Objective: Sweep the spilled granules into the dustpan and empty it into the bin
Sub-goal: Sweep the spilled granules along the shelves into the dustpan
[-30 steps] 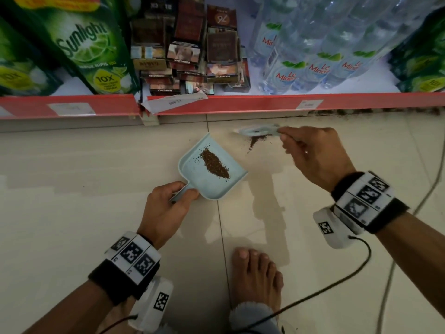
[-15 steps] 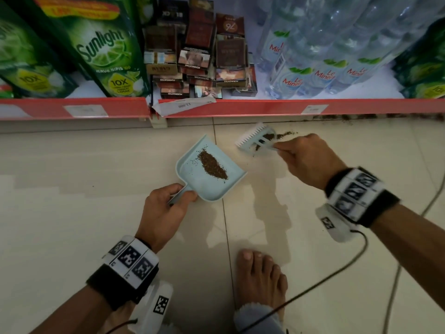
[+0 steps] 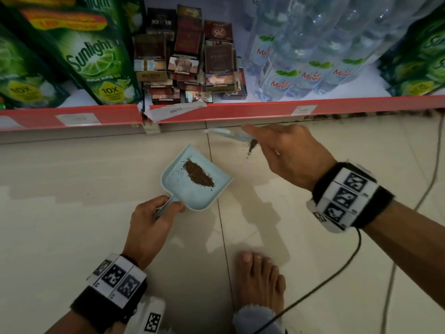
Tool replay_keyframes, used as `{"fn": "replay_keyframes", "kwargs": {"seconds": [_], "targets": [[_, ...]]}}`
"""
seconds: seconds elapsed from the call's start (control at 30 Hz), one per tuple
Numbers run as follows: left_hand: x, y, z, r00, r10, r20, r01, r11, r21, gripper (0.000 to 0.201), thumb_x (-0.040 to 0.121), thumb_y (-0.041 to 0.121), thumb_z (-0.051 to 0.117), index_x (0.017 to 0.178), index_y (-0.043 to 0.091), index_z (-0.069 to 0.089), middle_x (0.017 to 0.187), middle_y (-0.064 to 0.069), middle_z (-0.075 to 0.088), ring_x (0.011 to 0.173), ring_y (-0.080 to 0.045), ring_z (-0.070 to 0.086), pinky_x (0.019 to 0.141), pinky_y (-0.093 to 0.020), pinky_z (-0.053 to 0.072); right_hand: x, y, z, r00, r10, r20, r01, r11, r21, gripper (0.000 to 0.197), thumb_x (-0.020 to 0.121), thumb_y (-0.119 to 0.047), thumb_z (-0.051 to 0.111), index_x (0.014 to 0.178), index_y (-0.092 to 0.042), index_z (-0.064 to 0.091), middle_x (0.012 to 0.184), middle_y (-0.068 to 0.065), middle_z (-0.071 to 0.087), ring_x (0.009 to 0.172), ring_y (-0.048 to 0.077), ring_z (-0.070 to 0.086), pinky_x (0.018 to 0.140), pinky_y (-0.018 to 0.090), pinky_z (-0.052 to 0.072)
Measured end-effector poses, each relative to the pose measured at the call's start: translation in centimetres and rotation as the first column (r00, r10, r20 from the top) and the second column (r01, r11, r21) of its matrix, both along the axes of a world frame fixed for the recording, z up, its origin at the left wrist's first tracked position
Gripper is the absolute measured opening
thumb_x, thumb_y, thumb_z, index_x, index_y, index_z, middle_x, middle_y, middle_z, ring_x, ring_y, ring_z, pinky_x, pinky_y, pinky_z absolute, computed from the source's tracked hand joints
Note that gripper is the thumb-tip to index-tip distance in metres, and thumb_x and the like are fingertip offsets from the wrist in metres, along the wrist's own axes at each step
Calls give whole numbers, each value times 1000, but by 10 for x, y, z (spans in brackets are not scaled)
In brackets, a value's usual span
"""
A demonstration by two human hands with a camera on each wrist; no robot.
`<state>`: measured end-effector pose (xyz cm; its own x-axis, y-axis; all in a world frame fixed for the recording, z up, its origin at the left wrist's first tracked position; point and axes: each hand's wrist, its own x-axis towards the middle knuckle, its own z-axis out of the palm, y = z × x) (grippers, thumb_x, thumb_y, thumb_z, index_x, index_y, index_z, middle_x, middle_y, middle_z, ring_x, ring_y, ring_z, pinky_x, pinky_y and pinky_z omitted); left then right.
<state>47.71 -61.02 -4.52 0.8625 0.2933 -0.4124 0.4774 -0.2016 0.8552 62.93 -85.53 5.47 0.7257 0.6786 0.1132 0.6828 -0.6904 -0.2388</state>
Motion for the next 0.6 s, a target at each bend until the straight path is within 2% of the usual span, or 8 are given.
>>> {"fn": "replay_keyframes", "kwargs": {"seconds": [0.07, 0.13, 0.23, 0.33, 0.5, 0.6], "targets": [[-3, 4, -1, 1000, 11, -5, -11, 1000, 13, 25, 90, 23, 66, 65, 24, 69, 43, 12, 42, 53, -14, 39, 59, -30, 34, 7, 16, -8, 998, 33, 47, -28, 993, -115, 54, 84, 7, 52, 136, -8, 54, 120, 15, 68, 87, 41, 68, 68, 48, 57], [-5, 6, -3, 1000, 19, -5, -19, 1000, 18, 26, 89, 22, 66, 64, 26, 69, 43, 12, 42, 52, -13, 39, 58, -30, 34, 13, 31, -18, 998, 37, 50, -27, 984, -176, 57, 85, 8, 49, 139, -9, 52, 134, 12, 61, 95, 41, 67, 71, 49, 57], [-5, 6, -3, 1000, 29, -9, -29, 1000, 5, 24, 88, 27, 66, 64, 27, 69, 43, 12, 42, 52, -14, 39, 57, -31, 34, 22, 48, -28, 996, 88, 27, -81, 978, -193, 51, 87, 12, 48, 134, -5, 56, 134, 12, 61, 103, 40, 66, 74, 51, 57], [-3, 5, -1, 999, 40, -11, -41, 999, -25, 20, 78, 39, 63, 64, 26, 69, 43, 11, 41, 52, -14, 38, 58, -32, 34, 27, 48, -31, 991, 134, 7, -129, 966, -222, 46, 88, 11, 49, 127, -8, 62, 130, 9, 64, 109, 36, 64, 80, 49, 56], [-2, 4, -1, 999, 33, 1, -33, 998, -46, 22, 77, 40, 62, 63, 25, 68, 43, 12, 42, 51, -11, 38, 59, -30, 33, 21, -3, -23, 990, 59, -125, -97, 942, -322, 52, 81, 10, 49, 122, -15, 68, 122, 9, 69, 99, 33, 69, 84, 43, 55], [-2, 2, -3, 1000, 23, 7, -23, 998, -56, 22, 78, 40, 63, 64, 25, 69, 43, 13, 42, 50, -9, 38, 58, -30, 33, 18, -30, -11, 998, 22, -62, -37, 966, -254, 47, 78, 13, 58, 112, -16, 73, 107, 10, 75, 81, 35, 72, 71, 43, 59]]}}
